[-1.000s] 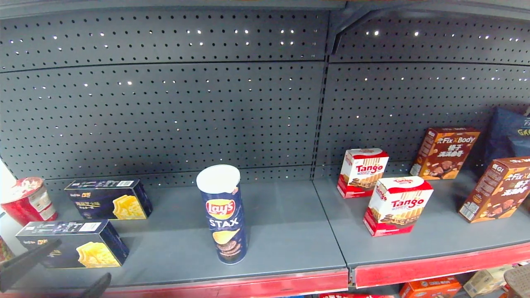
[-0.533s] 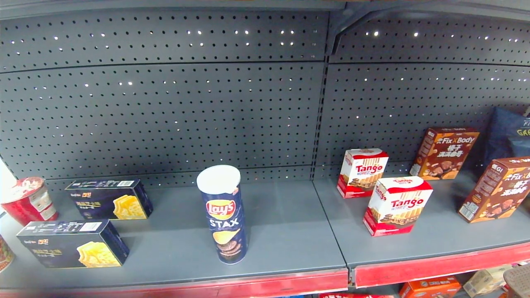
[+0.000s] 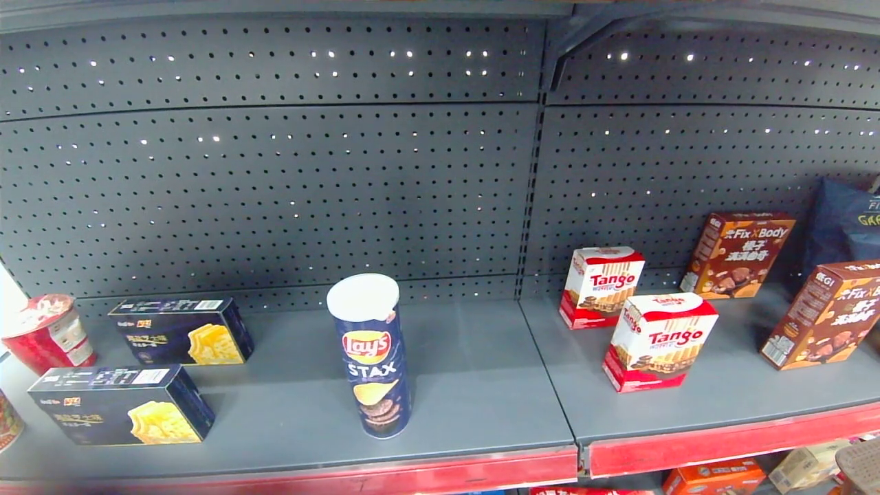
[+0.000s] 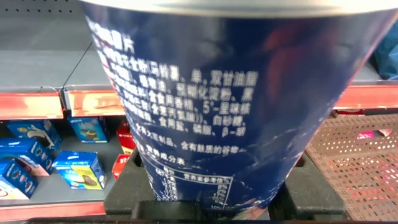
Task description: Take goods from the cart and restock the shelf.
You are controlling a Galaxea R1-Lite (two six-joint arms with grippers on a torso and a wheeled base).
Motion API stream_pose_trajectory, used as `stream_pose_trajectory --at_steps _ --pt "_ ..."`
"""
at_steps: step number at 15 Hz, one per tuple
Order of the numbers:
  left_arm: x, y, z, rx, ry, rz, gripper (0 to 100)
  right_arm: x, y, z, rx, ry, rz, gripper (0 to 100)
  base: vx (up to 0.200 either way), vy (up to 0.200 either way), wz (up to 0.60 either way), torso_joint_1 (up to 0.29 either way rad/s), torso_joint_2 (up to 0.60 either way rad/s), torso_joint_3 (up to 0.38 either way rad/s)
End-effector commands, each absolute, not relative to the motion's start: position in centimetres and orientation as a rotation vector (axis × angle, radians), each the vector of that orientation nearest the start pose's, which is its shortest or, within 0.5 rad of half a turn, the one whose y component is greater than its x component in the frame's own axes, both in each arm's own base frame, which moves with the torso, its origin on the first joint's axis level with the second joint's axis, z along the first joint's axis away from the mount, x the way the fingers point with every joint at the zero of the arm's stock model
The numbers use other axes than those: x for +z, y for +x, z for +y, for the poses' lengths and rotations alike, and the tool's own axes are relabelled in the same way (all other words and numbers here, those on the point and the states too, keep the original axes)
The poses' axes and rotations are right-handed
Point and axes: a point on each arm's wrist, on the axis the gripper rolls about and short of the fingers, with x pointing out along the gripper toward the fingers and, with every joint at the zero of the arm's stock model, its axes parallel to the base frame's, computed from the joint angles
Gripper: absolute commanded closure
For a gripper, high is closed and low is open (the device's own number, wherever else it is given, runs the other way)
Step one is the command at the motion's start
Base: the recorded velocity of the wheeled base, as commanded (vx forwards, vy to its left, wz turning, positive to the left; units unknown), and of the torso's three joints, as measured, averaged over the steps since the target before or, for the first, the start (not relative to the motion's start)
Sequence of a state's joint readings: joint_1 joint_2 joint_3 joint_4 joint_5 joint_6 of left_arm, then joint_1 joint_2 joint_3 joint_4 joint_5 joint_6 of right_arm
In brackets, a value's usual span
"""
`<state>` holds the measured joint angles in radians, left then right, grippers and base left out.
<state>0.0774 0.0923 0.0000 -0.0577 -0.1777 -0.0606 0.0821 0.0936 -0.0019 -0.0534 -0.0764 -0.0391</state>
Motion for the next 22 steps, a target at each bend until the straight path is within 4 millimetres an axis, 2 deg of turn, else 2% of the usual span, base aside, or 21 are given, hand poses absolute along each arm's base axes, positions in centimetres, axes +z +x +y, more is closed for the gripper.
stream_pose_trajectory --at_steps 1,4,9,11,12,22 --pt "8.31 -1.53 -0.53 -0.105 -0.037 0.038 0 8.32 -1.51 -0.3 0.007 -0.043 0.04 100 0.0 0.0 0.0 0.0 0.0 0.0" --pt "8.31 -1.53 -0.54 -0.11 -0.028 0.038 0 8.37 -1.51 -0.3 0.007 -0.043 0.035 100 0.0 0.0 0.0 0.0 0.0 0.0" --pt "8.29 -1.53 -0.52 -0.1 0.092 0.033 0 8.69 -1.53 -0.3 0.006 -0.027 0.012 100 0.0 0.0 0.0 0.0 0.0 0.0" --pt "8.17 -1.52 -0.38 -0.042 0.127 0.048 0 8.69 -1.53 -0.31 0.003 -0.029 0.012 100 0.0 0.0 0.0 0.0 0.0 0.0" --pt "7.82 -1.54 -0.28 0.0 0.129 0.084 0 8.73 -1.54 -0.31 0.003 -0.027 0.011 100 0.0 0.0 0.0 0.0 0.0 0.0" --pt "7.72 -1.54 -0.23 0.025 0.041 0.097 0 8.6 -1.51 -0.27 0.017 -0.033 0.015 100 0.0 0.0 0.0 0.0 0.0 0.0"
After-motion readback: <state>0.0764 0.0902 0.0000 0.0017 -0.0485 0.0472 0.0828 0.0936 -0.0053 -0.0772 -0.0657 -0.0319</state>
